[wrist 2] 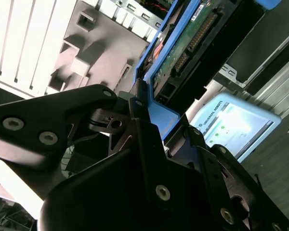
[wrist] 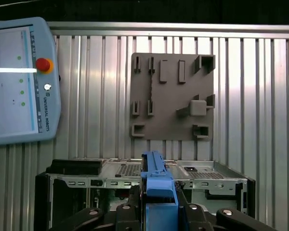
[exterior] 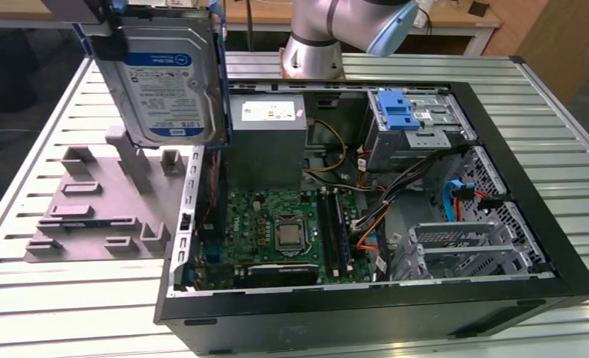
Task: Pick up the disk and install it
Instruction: 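Pick up the disk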
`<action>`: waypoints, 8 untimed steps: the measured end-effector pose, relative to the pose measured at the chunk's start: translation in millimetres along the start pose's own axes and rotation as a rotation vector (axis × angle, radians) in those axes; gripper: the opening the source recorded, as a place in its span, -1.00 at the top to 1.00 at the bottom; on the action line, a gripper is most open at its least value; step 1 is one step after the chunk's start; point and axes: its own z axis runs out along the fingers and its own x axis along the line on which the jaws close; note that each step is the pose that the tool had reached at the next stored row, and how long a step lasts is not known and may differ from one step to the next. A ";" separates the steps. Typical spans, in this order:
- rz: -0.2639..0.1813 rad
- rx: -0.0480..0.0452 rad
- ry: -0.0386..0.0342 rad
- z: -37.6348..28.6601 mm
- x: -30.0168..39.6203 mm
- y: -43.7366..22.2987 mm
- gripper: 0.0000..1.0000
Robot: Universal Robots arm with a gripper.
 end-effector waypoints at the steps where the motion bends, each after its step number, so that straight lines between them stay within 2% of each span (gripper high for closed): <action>1: 0.000 0.0000 0.0000 -0.1 0.2 -2.2 0.27; 4: 0.001 -0.0001 0.0001 -0.3 0.5 -8.0 0.27; 8: 0.005 -0.0001 -0.0001 -0.5 0.6 -12.6 0.27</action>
